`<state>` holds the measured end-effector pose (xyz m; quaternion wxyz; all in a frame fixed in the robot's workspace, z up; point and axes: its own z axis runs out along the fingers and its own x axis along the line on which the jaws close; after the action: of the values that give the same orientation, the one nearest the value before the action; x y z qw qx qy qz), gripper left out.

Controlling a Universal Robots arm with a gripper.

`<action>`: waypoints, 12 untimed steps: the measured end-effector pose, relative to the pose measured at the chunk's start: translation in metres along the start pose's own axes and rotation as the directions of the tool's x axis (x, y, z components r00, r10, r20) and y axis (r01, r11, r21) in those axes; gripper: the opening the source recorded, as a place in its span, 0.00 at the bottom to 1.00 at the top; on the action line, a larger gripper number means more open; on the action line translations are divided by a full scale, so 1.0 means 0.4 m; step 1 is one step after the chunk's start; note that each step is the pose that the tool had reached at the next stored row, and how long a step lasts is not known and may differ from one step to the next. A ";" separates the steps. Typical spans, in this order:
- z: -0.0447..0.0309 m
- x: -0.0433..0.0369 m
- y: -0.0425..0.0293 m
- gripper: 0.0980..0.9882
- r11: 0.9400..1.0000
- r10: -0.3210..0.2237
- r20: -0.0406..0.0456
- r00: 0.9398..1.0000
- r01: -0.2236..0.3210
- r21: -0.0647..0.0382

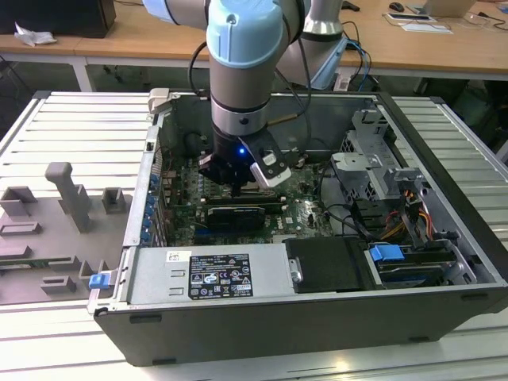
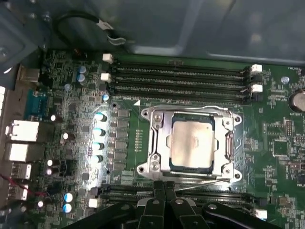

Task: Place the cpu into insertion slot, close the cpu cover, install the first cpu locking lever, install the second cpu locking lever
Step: 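Install the second cpu locking lever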

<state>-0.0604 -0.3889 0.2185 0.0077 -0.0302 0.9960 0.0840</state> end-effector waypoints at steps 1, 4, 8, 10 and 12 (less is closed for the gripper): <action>0.000 0.001 -0.002 0.01 1.000 0.000 0.001 1.000 0.000 -0.007; 0.001 0.006 -0.004 0.01 1.000 0.000 0.002 1.000 0.000 -0.030; 0.009 0.021 -0.016 0.01 0.999 -0.006 0.003 1.000 0.006 -0.051; 0.013 0.025 -0.019 0.01 0.998 -0.009 0.003 1.000 0.009 -0.058; 0.018 0.028 -0.019 0.01 0.998 -0.012 0.003 1.000 0.012 -0.063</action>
<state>-0.0709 -0.3960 0.2099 0.0084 -0.0363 0.9926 0.1156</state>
